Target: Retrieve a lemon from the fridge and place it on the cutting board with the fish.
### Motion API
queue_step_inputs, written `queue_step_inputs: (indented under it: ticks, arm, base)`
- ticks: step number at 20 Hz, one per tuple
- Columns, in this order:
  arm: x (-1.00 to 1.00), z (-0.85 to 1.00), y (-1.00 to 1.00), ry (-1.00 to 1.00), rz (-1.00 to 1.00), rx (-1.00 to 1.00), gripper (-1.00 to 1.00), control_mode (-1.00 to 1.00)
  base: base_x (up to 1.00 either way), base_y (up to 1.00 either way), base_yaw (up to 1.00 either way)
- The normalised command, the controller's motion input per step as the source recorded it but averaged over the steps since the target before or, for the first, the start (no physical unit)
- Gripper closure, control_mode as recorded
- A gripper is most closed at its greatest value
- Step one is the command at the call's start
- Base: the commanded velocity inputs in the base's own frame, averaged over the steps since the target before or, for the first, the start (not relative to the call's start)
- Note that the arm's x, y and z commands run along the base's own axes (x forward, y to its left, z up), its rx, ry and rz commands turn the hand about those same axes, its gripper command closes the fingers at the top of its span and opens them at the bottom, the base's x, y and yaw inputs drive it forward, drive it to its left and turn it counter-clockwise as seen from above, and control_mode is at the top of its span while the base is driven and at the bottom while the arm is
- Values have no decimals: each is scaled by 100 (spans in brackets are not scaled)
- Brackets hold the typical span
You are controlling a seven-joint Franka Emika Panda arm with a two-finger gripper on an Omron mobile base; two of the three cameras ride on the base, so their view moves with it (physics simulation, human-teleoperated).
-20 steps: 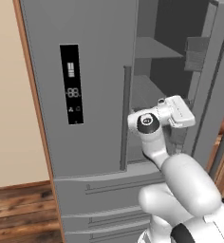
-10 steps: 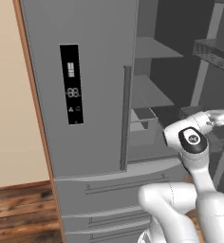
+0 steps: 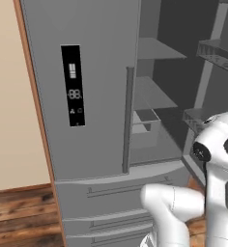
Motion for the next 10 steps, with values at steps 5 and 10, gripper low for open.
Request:
queue_step_inputs:
  ticks: [5,10]
  arm:
    - [0,2,75,-22,-7,49,-100,-100]
    - [15,8,99,-7,-16,45,-100,-100]
  base:
    - [0,0,0]
    - [0,0,0]
